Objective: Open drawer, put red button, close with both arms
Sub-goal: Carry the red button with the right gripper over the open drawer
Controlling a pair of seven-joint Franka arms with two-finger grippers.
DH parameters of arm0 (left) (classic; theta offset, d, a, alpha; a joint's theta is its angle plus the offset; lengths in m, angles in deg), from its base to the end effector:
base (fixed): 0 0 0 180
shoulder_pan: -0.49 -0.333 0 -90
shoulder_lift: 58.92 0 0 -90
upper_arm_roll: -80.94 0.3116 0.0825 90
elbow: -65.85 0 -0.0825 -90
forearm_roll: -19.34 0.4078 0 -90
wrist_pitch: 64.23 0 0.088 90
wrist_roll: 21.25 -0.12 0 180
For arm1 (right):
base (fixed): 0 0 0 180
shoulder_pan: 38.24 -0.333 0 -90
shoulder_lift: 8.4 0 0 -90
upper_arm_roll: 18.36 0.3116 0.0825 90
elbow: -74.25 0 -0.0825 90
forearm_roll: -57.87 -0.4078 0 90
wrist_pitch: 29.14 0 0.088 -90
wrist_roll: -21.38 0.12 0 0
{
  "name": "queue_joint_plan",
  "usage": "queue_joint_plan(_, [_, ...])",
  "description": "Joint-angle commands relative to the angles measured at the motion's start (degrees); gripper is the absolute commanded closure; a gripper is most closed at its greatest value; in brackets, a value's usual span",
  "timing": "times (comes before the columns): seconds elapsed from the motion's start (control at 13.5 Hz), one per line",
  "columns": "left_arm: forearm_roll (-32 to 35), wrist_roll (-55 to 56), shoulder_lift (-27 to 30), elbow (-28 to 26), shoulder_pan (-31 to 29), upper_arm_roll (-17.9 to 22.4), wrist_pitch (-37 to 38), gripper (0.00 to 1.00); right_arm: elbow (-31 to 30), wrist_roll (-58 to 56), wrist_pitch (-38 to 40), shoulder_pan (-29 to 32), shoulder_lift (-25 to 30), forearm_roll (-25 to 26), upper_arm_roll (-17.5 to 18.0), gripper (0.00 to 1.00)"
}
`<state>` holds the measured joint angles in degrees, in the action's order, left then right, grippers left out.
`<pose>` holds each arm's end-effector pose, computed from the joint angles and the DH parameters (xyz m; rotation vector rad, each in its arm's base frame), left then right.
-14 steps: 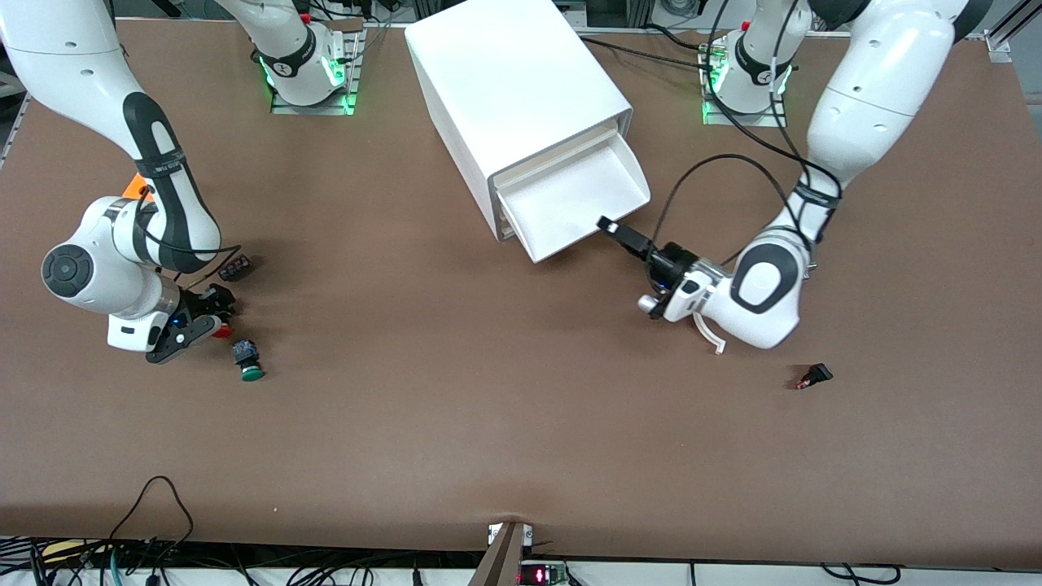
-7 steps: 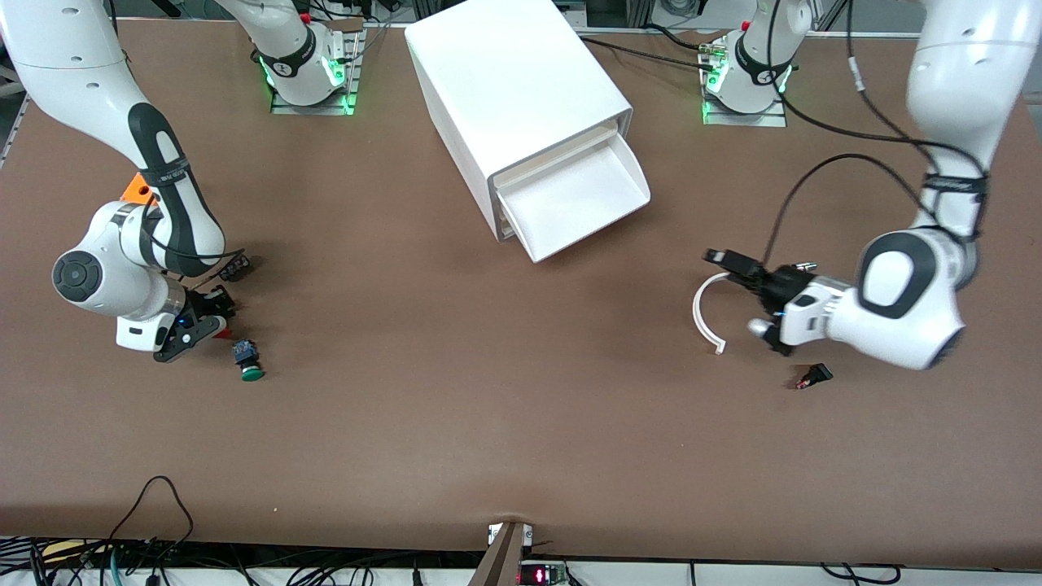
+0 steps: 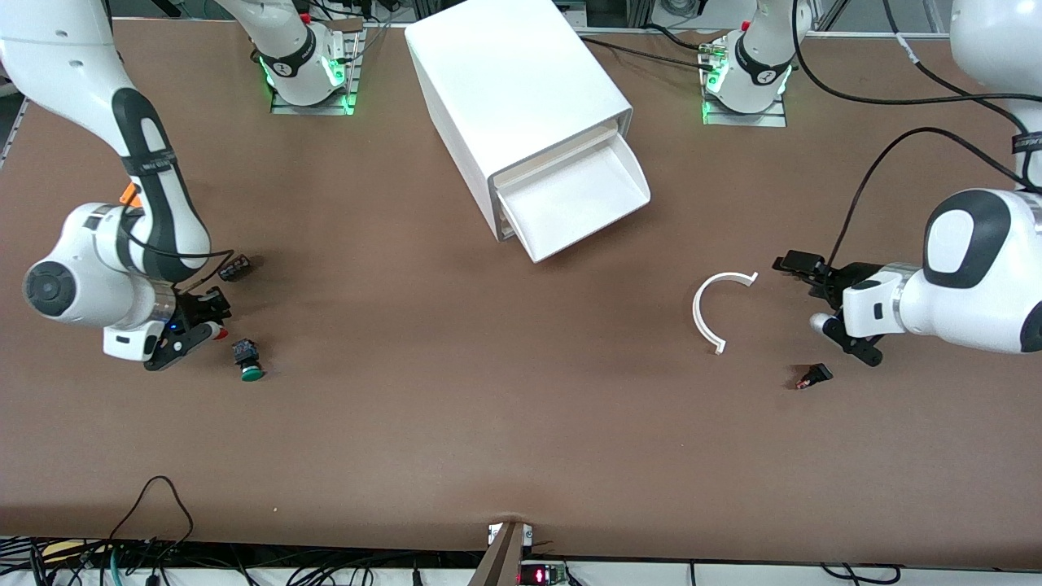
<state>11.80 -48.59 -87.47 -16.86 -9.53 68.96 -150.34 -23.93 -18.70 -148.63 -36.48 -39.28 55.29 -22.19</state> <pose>0.6600 -0.0202 0.3589 2.6908 -0.6707 -0.5170 0.6637 -0.0593 0.2329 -2.9370 -0.8815 0.2331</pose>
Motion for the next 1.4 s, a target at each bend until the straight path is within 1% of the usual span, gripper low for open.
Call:
queue_joint_plan(0.0, [8.7,0.2,3.1,1.0,2.5,-0.6,-1.7,0.0,10.4,3.6,12.7,-0.3,0.5,-2.9,2.1,1.0])
queue_joint_plan(0.07, [10.4,0.2,3.5,1.2,3.3,-0.8,-1.7,0.0,14.3,6.9,17.7,-1.0,0.5,-3.3,2.9,1.0])
queue_joint_plan(0.22, [12.2,0.4,4.3,3.2,5.8,-1.0,-1.3,0.0,20.5,15.4,25.0,-4.0,0.5,-3.3,4.9,1.0])
queue_joint_plan(0.3, [15.1,0.7,4.3,3.5,6.8,-1.1,-1.3,0.0,22.8,20.9,27.8,-6.5,0.5,-3.3,5.8,1.0])
queue_joint_plan(0.37, [16.8,1.0,4.3,3.9,7.2,-1.1,-1.2,0.0,24.7,27.2,29.2,-9.2,0.5,-3.3,6.6,1.0])
queue_joint_plan(0.44, [16.3,1.4,4.6,4.0,7.3,-1.1,-1.2,0.0,25.8,33.2,29.4,-12.4,0.4,-3.4,7.6,1.0])
queue_joint_plan(0.59, [15.6,6.8,4.6,4.3,7.5,-0.8,0.7,0.0,27.5,46.6,28.5,-17.2,-0.2,-3.5,11.1,1.0])
queue_joint_plan(0.66, [13.4,8.3,4.6,4.3,6.9,-0.7,0.9,0.0,29.2,53.9,27.3,-19.0,-1.1,-3.8,13.5,1.0])
queue_joint_plan(0.74, [13.3,10.2,4.8,3.7,7.4,-0.5,0.7,0.0,30.9,60.1,25.7,-20.6,-2.3,-4.4,15.4,1.0])
queue_joint_plan(0.89, [13.5,23.6,4.8,4.0,7.3,-0.7,0.8,0.0,33.1,70.5,21.7,-24.4,-4.0,-5.3,18.1,1.0])
queue_joint_plan(1.03, [13.6,33.5,4.5,4.0,7.5,-0.7,0.2,0.0,33.1,79.6,16.8,-30.2,-5.1,-5.1,18.2,1.0])
queue_joint_plan(1.18, [12.9,40.3,4.5,3.5,7.5,-0.7,-1.2,0.0,33.1,85.2,13.8,-34.4,-6.2,-4.5,18.1,1.0])
queue_joint_plan(1.33, [12.6,47.0,4.4,2.2,7.5,-0.8,-3.3,0.0,33.1,90.2,11.7,-37.7,-7.5,-2.1,18.1,1.0])
